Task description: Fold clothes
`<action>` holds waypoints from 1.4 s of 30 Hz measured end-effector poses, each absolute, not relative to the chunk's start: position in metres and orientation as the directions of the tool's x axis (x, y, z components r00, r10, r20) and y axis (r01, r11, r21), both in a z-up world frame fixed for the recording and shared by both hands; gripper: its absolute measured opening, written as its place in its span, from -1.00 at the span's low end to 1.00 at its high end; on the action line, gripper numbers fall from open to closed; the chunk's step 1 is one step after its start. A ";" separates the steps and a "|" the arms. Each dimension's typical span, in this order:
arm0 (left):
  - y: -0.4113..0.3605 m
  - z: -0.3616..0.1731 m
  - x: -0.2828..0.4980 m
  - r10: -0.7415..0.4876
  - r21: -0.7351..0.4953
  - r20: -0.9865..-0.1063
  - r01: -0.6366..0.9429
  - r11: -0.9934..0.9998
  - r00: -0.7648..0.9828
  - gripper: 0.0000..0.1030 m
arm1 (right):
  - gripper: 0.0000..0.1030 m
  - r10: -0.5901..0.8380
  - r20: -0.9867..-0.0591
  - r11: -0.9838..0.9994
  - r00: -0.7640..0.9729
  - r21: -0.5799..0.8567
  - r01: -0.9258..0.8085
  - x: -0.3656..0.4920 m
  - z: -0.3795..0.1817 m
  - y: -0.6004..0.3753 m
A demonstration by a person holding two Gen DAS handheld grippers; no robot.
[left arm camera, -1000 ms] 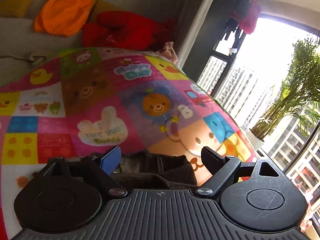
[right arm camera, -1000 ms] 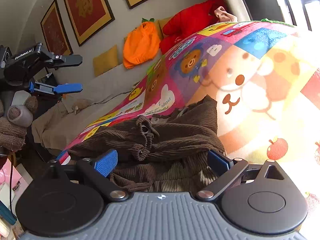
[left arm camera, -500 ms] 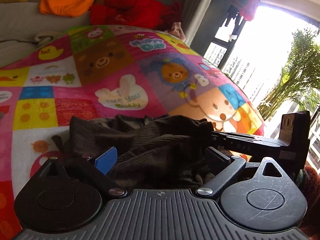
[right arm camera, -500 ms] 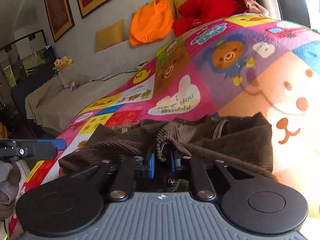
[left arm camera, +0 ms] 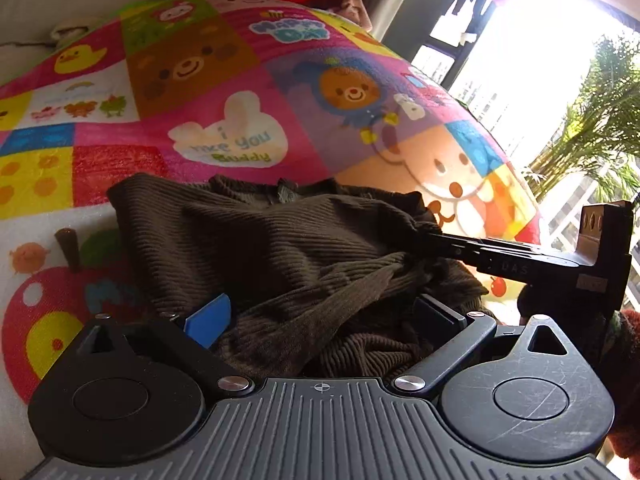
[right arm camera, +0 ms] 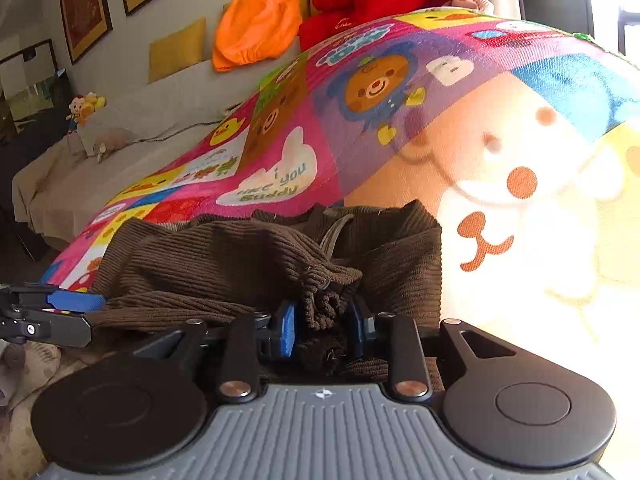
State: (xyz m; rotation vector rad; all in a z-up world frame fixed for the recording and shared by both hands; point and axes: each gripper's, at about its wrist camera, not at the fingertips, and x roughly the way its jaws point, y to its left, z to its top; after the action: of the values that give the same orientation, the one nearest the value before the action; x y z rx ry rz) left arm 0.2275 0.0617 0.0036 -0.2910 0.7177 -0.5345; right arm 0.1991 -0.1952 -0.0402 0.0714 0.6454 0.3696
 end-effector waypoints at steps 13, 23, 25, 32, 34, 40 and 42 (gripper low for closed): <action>0.067 0.006 0.257 -0.496 -0.431 -0.584 0.272 0.860 0.643 0.99 | -0.49 0.378 -0.622 0.914 0.686 0.133 -0.383 0.222 -0.048 -0.178; 0.130 -0.006 0.301 -0.327 -0.412 -0.704 0.013 0.911 0.631 0.97 | -0.20 0.266 -0.582 0.954 0.768 0.043 -0.298 0.272 -0.021 -0.212; 0.122 -0.013 0.307 -0.322 -0.398 -0.706 0.023 0.917 0.631 0.97 | -0.20 0.273 -0.602 0.946 0.750 0.025 -0.324 0.285 -0.028 -0.206; 0.093 -0.016 0.312 -0.292 -0.333 -0.691 0.067 0.941 0.661 0.49 | -0.50 0.267 -0.677 0.936 0.685 0.015 -0.351 0.300 -0.052 -0.182; 0.089 -0.015 0.312 -0.296 -0.330 -0.695 0.075 0.941 0.655 -0.52 | -0.74 0.277 -0.661 0.936 0.697 0.021 -0.352 0.290 -0.046 -0.186; 0.100 0.028 0.260 -0.388 -0.394 -0.581 0.170 0.903 0.716 -0.82 | -0.83 0.346 -0.562 0.925 0.751 0.073 -0.372 0.231 0.000 -0.209; 0.103 0.045 0.230 -0.405 -0.389 -0.546 0.207 0.898 0.733 -0.82 | -0.84 0.378 -0.525 0.916 0.763 0.091 -0.391 0.197 0.018 -0.221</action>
State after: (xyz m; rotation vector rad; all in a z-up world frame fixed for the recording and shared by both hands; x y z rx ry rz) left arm 0.2305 0.1025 0.0446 -0.3141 0.6687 -0.3425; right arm 0.1972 -0.2206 0.0178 -0.0245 0.5653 0.4185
